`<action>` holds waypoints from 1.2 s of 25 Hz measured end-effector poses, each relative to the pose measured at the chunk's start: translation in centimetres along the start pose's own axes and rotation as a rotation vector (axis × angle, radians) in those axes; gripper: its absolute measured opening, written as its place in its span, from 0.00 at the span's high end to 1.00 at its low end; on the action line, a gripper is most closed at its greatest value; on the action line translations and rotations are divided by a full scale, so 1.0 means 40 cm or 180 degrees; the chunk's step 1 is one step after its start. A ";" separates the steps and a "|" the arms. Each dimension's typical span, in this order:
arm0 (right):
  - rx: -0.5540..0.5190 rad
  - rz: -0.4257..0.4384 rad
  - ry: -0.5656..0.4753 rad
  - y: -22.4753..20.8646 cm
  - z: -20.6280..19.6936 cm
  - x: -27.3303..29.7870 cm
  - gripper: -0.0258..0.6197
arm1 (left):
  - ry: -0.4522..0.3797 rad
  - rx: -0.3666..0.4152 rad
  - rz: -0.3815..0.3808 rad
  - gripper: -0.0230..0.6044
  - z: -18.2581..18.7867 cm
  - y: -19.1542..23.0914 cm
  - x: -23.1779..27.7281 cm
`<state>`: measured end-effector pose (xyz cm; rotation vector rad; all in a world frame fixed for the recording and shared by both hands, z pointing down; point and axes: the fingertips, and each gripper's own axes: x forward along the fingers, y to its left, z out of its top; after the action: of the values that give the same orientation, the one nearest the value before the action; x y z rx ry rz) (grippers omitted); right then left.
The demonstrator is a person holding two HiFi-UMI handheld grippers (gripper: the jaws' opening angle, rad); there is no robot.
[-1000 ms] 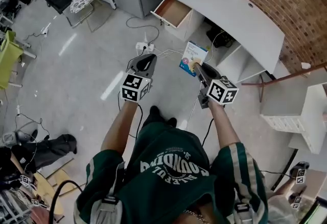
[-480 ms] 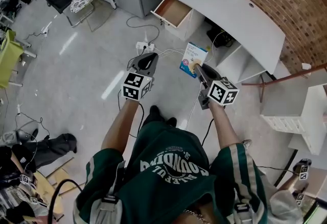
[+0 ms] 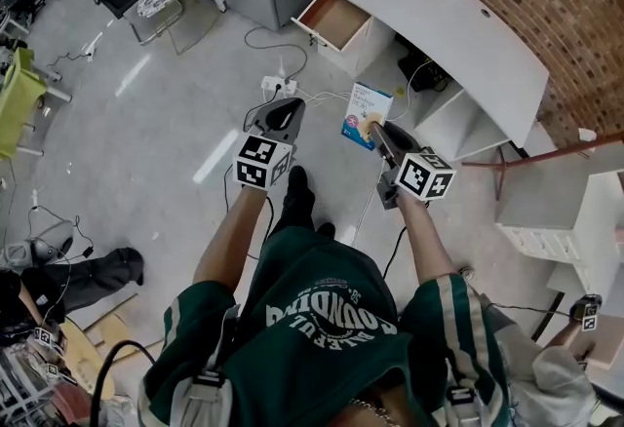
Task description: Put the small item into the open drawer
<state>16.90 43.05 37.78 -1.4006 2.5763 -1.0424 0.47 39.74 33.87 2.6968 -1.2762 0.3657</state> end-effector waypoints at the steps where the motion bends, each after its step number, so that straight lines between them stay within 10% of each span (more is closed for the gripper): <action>1: -0.0008 -0.0009 -0.0001 -0.005 0.004 0.007 0.79 | -0.0002 -0.0007 0.0002 0.93 0.000 0.006 0.007; 14: 0.0097 -0.0062 0.0053 -0.175 0.143 0.178 0.79 | 0.0110 -0.0127 -0.0010 0.93 0.016 0.131 0.257; 30: 0.0177 -0.0250 0.0033 -0.130 0.254 0.483 0.79 | 0.0133 -0.0149 -0.0240 0.93 0.058 0.436 0.376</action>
<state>12.56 21.04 38.20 -1.4982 2.4971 -1.1254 -3.47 17.03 36.08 2.6747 -1.1536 0.3762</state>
